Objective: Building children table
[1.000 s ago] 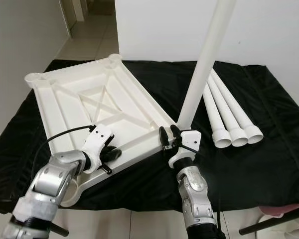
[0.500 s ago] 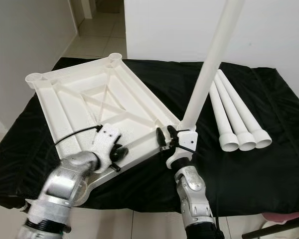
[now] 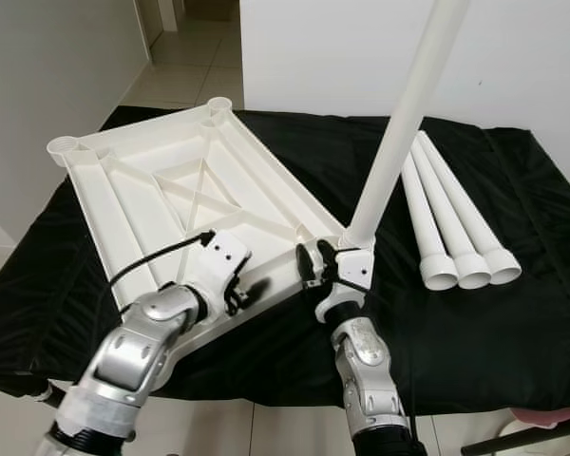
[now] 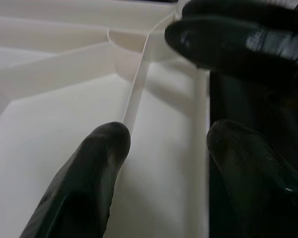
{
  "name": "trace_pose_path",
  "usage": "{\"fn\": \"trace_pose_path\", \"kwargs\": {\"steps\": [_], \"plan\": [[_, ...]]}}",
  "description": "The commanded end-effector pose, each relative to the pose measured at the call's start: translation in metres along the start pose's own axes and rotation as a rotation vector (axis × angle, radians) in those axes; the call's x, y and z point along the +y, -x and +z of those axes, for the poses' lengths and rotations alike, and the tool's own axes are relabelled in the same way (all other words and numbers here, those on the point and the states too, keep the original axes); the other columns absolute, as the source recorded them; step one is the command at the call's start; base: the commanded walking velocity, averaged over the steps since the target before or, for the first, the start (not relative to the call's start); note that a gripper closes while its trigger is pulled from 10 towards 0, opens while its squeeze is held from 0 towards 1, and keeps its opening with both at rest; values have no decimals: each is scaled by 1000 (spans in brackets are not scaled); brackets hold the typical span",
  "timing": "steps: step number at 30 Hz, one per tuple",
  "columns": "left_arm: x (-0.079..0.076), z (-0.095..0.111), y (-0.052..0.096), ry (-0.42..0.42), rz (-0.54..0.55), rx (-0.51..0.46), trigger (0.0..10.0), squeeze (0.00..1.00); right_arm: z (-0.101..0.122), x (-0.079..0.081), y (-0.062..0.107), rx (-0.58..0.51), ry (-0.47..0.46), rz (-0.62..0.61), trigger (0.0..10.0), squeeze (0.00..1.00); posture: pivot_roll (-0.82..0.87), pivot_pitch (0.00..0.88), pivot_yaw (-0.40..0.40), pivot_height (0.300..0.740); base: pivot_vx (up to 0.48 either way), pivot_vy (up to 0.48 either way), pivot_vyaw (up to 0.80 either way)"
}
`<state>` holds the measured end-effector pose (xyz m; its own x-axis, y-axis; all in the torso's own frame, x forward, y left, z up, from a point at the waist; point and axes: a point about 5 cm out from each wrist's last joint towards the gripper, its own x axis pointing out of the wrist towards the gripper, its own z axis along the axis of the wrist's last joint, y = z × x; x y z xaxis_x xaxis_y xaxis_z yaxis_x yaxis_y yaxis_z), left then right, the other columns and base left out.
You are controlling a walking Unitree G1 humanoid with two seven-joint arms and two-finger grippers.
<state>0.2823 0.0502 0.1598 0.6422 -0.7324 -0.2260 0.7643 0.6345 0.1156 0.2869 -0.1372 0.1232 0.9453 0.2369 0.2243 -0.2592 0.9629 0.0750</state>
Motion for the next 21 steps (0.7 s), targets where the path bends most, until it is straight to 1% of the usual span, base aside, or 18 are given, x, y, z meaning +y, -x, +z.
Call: {"fn": "trace_pose_path", "kwargs": {"steps": [1, 2, 3, 4, 5, 6, 7, 9, 11, 13, 16, 18, 21], "plan": [[1, 3, 4, 2, -18, -32, 10000, 0, -1, -2, 3, -4, 11, -22, 10000, 0, -11, 61, -1, 740, 0, 0, 0], [4, 6, 7, 5, -13, -60, 10000, 0, -1, -4, 4, -7, 22, -40, 10000, 0, -6, 56, -8, 740, 0, 0, 0], [4, 6, 7, 5, -13, -60, 10000, 0, -1, -4, 4, -7, 22, -40, 10000, 0, -6, 56, -8, 740, 0, 0, 0], [11, 9, 13, 6, -7, -91, 10000, 0, -1, -5, 6, -13, 51, -73, 10000, 0, -3, 53, -11, 740, 0, 0, 0], [11, 9, 13, 6, -7, -91, 10000, 0, -1, -5, 6, -13, 51, -73, 10000, 0, -3, 53, -11, 740, 0, 0, 0], [19, 13, 23, 7, -6, -135, 10000, 0, -2, -6, 9, -13, 43, -106, 10000, 0, 2, 46, -14, 740, 0, 0, 0], [22, 15, 26, 7, -7, -150, 10000, 0, -2, -6, 10, -12, 39, -112, 10000, 0, 2, 46, -14, 740, 0, 0, 0], [23, 16, 28, 8, -8, -158, 10000, 0, -2, -6, 10, -11, 34, -112, 10000, 0, 2, 46, -14, 740, 0, 0, 0], [23, 18, 32, 16, -35, -175, 10000, 0, -2, -8, 8, -2, 26, -93, 10000, 0, -2, 39, -13, 740, 0, 0, 0], [22, 19, 33, 16, -45, -181, 10000, 0, -2, -10, 7, 3, 21, -86, 10000, 0, -2, 39, -13, 740, 0, 0, 0], [17, 25, 35, -27, -58, -234, 10000, 0, 1, -16, 5, -2, 36, -87, 10000, 0, -2, 30, -18, 740, 0, 0, 0], [13, 25, 35, -36, -82, -241, 10000, 0, 1, -17, 5, 1, 36, -98, 10000, 0, -1, 30, -20, 740, 0, 0, 0], [12, 24, 35, -40, -86, -236, 10000, 0, 0, -18, 6, 5, 31, -115, 10000, 0, -1, 30, -20, 740, 0, 0, 0]]}}
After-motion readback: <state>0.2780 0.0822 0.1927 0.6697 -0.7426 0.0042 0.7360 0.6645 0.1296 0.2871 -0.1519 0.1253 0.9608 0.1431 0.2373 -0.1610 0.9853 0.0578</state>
